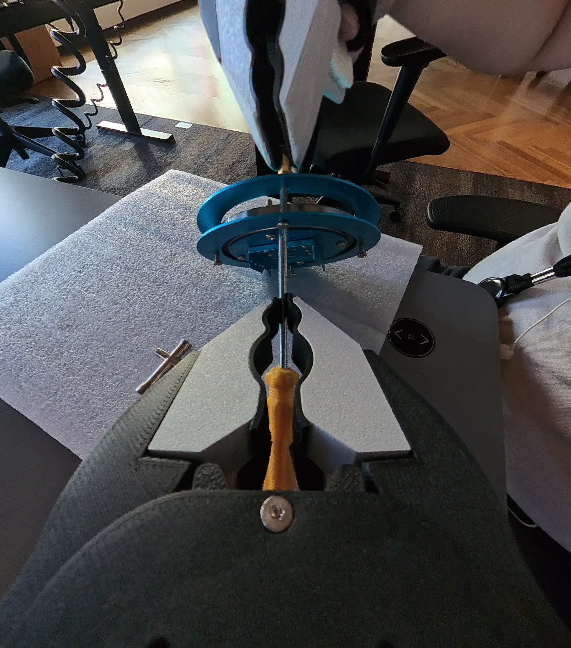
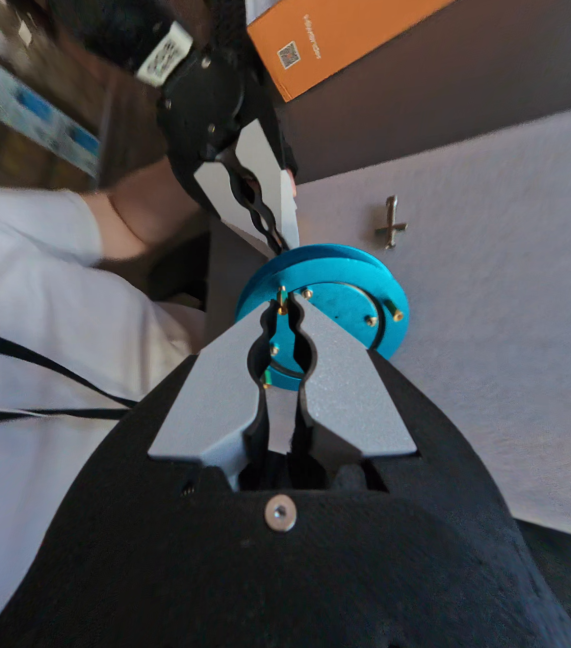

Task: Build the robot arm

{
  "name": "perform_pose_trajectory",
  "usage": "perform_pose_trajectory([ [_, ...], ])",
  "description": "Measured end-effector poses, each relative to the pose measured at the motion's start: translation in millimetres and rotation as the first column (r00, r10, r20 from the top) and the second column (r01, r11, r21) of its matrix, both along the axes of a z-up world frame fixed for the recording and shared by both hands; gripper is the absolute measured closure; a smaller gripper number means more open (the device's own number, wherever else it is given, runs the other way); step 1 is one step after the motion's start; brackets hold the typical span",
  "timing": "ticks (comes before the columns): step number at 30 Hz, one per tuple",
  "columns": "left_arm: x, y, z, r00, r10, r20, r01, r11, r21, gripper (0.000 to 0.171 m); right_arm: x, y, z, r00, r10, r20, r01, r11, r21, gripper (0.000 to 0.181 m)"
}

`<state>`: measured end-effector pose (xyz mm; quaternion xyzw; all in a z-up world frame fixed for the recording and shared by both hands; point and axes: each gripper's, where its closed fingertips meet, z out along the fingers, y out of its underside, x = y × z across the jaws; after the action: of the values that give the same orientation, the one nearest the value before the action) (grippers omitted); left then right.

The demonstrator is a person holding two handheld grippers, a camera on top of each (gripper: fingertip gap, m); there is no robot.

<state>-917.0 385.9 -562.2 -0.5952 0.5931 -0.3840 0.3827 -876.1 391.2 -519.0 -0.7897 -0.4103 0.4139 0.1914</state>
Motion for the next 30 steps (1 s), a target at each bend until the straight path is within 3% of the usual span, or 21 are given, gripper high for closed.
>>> perform_pose_trajectory([
  [2,0.2,-1.8,-0.2,1.000,-0.011,-0.001,0.011,1.000,-0.008,0.169,-1.2,-2.1,2.1,0.999,-0.021,-0.041,0.017,0.995,-0.100,0.177],
  [3,0.4,-2.0,-0.1,1.000,-0.011,0.000,0.011,1.000,-0.005,0.169,-0.7,-1.7,1.9,0.999,0.008,-0.039,-0.010,0.999,-0.043,0.176],
  [5,0.7,-2.4,-0.1,1.000,-0.010,0.000,0.010,1.000,0.001,0.170,-0.8,-3.6,2.7,0.992,0.126,0.013,-0.126,0.969,0.215,0.174],
  [7,0.5,-1.8,-0.1,1.000,-0.008,0.001,0.008,1.000,0.001,0.170,-0.3,-5.2,2.5,0.965,0.207,0.162,-0.262,0.809,0.527,0.163],
  [9,0.4,-1.3,-0.2,1.000,-0.005,0.001,0.005,1.000,0.000,0.169,2.3,-1.2,0.8,0.913,0.167,0.373,-0.399,0.560,0.726,0.156],
  [10,0.4,-1.4,-0.2,1.000,-0.005,0.001,0.005,1.000,-0.001,0.169,2.7,-1.0,0.0,0.876,0.131,0.463,-0.469,0.452,0.759,0.156],
  [12,0.4,-1.6,-0.2,1.000,-0.004,0.002,0.004,1.000,0.000,0.169,-0.3,1.5,3.0,0.819,0.012,0.574,-0.551,0.298,0.780,0.155],
  [16,0.5,-1.3,-0.1,1.000,-0.003,0.001,0.003,1.000,-0.001,0.169,0.2,10.3,2.6,0.676,-0.232,0.700,-0.697,0.109,0.709,0.161],
  [20,0.5,-1.6,-0.2,1.000,-0.003,0.000,0.003,1.000,0.000,0.169,-3.5,6.6,-3.7,0.607,-0.296,0.737,-0.758,0.062,0.649,0.175],
  [25,0.8,-1.8,-0.3,1.000,-0.004,-0.002,0.004,1.000,0.004,0.169,-2.7,7.6,-3.2,0.577,-0.336,0.745,-0.757,0.124,0.642,0.175],
  [30,0.7,-2.0,-0.4,1.000,-0.006,-0.003,0.006,1.000,0.004,0.169,3.9,9.5,-1.8,0.553,-0.352,0.755,-0.778,0.106,0.619,0.173],
])
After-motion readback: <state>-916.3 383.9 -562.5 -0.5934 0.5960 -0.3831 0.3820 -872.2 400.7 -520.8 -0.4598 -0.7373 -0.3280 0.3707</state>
